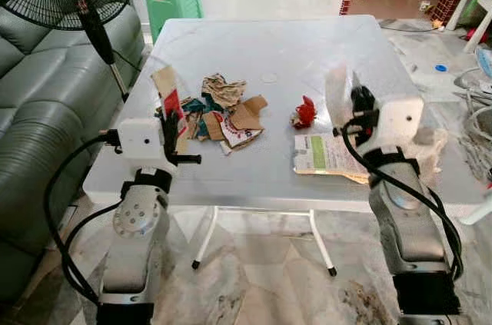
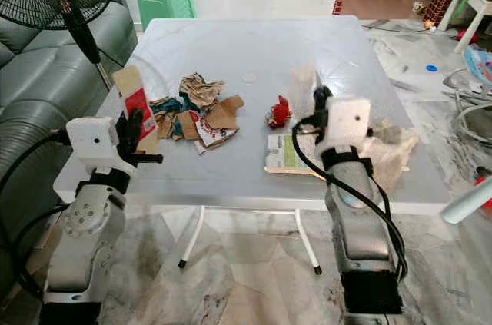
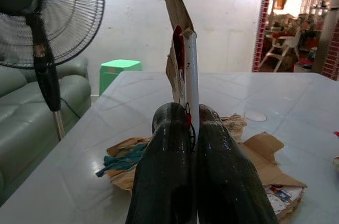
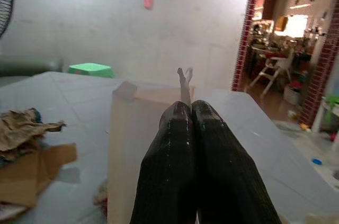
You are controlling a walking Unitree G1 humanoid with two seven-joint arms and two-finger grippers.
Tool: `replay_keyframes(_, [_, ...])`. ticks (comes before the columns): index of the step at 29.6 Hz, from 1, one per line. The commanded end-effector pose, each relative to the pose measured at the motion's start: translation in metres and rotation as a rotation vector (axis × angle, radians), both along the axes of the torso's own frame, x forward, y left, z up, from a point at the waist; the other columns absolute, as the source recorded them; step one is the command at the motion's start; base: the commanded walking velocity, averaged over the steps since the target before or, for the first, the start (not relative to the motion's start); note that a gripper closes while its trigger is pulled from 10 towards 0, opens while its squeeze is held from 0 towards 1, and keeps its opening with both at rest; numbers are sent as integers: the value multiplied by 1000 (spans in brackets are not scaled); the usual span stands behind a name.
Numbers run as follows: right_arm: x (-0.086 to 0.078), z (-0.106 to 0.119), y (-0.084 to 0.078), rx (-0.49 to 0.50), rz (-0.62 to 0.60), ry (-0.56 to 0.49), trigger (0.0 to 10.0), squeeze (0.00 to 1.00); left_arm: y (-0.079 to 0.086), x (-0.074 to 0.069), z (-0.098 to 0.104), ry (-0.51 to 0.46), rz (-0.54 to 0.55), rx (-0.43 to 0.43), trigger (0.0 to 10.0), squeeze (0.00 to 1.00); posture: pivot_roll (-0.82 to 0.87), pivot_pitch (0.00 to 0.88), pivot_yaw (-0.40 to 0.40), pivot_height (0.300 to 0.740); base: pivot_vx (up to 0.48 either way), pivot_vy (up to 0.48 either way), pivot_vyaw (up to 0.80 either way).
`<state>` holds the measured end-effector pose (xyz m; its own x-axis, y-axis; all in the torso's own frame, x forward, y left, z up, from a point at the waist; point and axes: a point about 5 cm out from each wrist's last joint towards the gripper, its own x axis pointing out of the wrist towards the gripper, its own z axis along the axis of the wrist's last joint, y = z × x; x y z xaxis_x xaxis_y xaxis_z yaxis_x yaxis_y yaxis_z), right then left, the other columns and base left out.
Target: Picking trash to rubbish bin
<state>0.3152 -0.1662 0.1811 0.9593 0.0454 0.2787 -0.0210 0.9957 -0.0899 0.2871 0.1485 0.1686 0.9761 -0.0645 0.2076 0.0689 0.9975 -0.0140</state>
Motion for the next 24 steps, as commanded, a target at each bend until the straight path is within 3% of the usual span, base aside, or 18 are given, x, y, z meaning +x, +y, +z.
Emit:
replay_keyframes(1, [0,9,1,2,-10,-22,10000,0,-5,0,1,5,-41,14,10000,0,15,14,28,740,0,0,0])
replay_keyframes(13, [0,10,7,53,-45,-24,10000,0,-14,3,2,24,-141,47,10000,0,29,7,101,740,0,0,-368])
replay_keyframes(24, [5,17,16,21,22,-40,10000,0,-13,1,4,5,-116,53,10000,0,34,23,53,740,0,0,0])
